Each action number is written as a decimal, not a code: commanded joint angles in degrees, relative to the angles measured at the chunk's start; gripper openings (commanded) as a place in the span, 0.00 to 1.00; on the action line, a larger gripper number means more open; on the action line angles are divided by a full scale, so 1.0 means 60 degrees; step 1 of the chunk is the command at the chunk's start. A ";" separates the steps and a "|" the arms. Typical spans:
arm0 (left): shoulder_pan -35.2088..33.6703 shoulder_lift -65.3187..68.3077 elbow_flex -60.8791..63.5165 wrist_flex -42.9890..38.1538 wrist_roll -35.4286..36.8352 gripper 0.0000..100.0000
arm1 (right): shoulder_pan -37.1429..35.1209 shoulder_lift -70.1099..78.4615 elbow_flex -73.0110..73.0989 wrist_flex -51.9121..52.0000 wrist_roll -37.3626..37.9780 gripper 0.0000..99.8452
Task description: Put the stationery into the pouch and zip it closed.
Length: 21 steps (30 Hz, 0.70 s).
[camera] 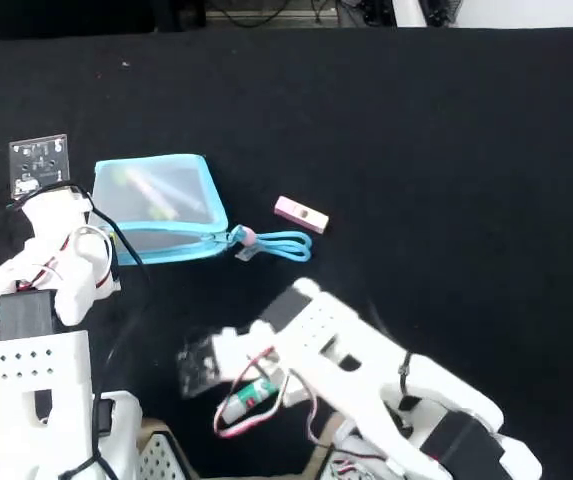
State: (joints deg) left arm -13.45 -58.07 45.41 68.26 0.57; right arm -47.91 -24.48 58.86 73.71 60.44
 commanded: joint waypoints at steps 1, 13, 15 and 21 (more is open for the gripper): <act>-0.0139 -0.0088 -0.0388 0.0029 0.0103 0.03 | -0.0674 -0.0505 0.0344 -0.1040 -0.0689 0.21; -0.0139 -0.0103 -0.0374 0.0044 0.0103 0.03 | 0.0777 0.0842 0.0344 -0.1568 -0.1114 0.01; -0.0139 -0.0103 -0.0374 0.0044 0.0103 0.03 | 0.1919 0.0535 -0.0300 -0.0703 -0.1114 0.01; -0.0168 -0.0103 -0.0374 0.0044 0.0103 0.03 | 0.5802 -0.1004 -0.1121 0.0381 -0.1055 0.01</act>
State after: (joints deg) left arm -13.45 -58.07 45.41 68.26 0.57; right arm -25.14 -26.07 55.43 74.07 54.55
